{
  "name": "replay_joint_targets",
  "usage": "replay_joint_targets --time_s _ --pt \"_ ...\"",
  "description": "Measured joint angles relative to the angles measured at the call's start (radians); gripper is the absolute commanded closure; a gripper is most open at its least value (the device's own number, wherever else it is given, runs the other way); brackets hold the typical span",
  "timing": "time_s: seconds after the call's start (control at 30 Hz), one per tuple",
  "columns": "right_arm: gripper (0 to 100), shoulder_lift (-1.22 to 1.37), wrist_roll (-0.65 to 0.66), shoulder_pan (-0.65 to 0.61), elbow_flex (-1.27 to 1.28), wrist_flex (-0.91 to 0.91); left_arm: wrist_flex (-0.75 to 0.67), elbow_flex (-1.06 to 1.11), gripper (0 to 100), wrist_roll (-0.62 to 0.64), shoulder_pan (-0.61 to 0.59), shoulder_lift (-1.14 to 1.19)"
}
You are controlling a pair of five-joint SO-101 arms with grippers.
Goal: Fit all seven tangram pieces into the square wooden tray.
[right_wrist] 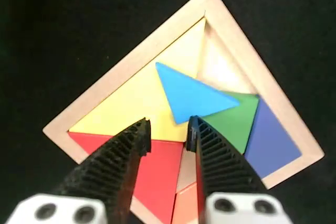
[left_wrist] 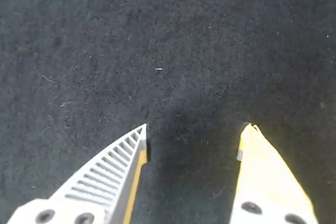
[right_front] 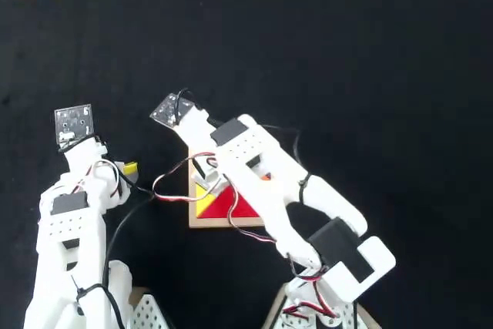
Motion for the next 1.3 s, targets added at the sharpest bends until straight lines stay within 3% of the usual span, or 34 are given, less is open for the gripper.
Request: replay_joint_targets --time_s 0.2,0.33,0.73,1.3 --pt "87.6 -0.028 -0.002 0.018 -0.034 0.094 0.0 0.0 72 0.0 0.0 0.0" --pt "98.8 -0.074 0.015 -0.038 -0.034 0.101 0.0 0.0 72 0.0 0.0 0.0" --pt "97.5 0.186 0.032 -0.02 -0.19 0.081 0.0 0.0 72 0.0 0.0 0.0" --pt "97.5 0.204 0.032 0.052 -0.236 0.054 0.0 0.0 72 0.0 0.0 -0.009"
